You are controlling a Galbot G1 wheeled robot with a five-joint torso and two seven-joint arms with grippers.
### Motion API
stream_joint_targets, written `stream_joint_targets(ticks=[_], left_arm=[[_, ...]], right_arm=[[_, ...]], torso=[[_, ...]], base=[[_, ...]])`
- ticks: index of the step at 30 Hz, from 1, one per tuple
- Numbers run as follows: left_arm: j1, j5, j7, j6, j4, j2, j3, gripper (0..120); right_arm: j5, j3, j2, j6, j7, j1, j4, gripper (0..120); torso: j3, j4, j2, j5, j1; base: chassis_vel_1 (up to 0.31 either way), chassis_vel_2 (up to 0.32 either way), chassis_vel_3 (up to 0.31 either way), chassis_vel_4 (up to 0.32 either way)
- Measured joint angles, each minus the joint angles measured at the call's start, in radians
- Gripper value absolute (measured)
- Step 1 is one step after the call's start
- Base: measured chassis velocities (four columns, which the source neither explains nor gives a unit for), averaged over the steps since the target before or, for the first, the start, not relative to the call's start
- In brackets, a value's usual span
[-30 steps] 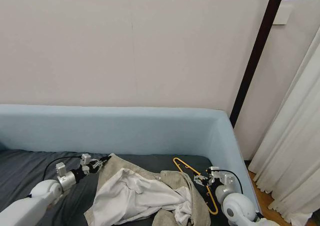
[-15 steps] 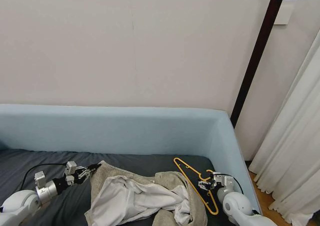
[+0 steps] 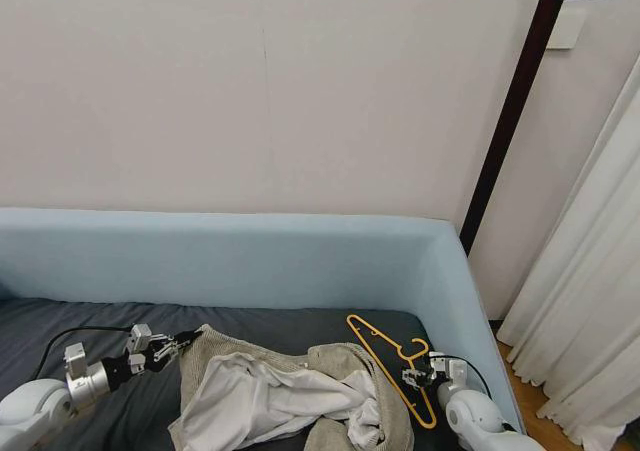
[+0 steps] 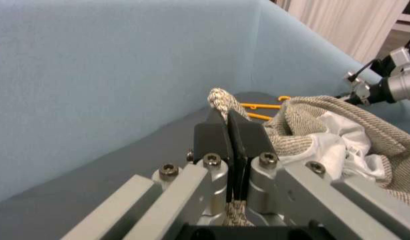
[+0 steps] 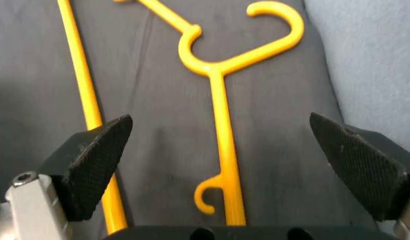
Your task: Pick up the clothes from the sofa and hang them on the clothes hanger.
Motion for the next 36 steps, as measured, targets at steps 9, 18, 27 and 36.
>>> stream_joint_targets(ticks=[9, 18, 27, 36], left_arm=[[0.0, 0.001, 0.0, 0.0, -0.014, -0.001, 0.01, 0], [-0.008, -0.001, 0.0, 0.004, -0.015, -0.007, 0.019, 0], [-0.003, -0.001, 0.0, 0.005, -0.017, -0.005, 0.018, 0], [-0.002, -0.001, -0.004, 0.005, -0.025, -0.011, 0.018, 0]], right_arm=[[-0.021, -0.008, 0.006, 0.005, -0.022, 0.008, -0.042, 81], [0.006, -0.01, 0.017, -0.017, -0.053, 0.012, -0.077, 43], [0.012, -0.013, 0.018, -0.011, -0.056, 0.018, -0.087, 12], [0.003, -0.022, 0.003, 0.022, -0.041, -0.005, -0.04, 5]], torso=[[0.0, -0.0001, 0.0, 0.0, 0.0], [0.0, -0.0001, 0.0, -0.0002, 0.0], [0.0, -0.0003, 0.0, -0.0003, 0.0], [0.0, 0.0, 0.0, 0.0002, 0.0]], base=[[0.0, 0.0, 0.0, 0.0], [0.0, 0.0, 0.0, 0.0], [0.0, 0.0, 0.0, 0.0], [0.0, 0.0, 0.0, 0.0]])
